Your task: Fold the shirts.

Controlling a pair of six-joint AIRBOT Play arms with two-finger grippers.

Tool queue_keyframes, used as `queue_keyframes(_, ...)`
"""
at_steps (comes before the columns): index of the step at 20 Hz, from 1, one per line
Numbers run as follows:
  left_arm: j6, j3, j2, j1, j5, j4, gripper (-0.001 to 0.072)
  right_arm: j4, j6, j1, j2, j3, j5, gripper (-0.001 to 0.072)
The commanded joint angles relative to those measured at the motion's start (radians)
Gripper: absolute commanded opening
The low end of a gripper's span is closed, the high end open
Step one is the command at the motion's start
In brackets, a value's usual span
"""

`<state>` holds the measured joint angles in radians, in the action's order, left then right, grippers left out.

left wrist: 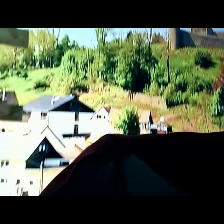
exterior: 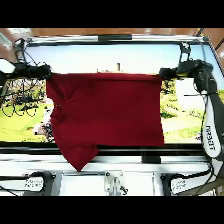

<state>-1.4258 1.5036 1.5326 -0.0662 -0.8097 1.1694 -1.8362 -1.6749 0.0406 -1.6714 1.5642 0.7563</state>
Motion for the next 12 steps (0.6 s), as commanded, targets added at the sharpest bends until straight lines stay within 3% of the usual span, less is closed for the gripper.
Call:
queue_keyframes(1, 0.000, 0.026, 0.125, 0.055, 0.277, -0.018, 0.0035, -0.010, 0.046, -0.020, -0.079, 0.010, -0.256, 0.0083)
queue_keyframes(8, 0.002, 0.028, 0.216, 0.079, 0.132, -0.044, 0.0036, -0.009, 0.080, -0.011, -0.134, 0.011, -0.043, 0.0083)
queue_keyframes(12, 0.143, 0.089, 0.187, 0.061, -0.114, -0.031, 0.0036, 0.106, 0.064, -0.010, -0.058, 0.010, 0.107, 0.0083)
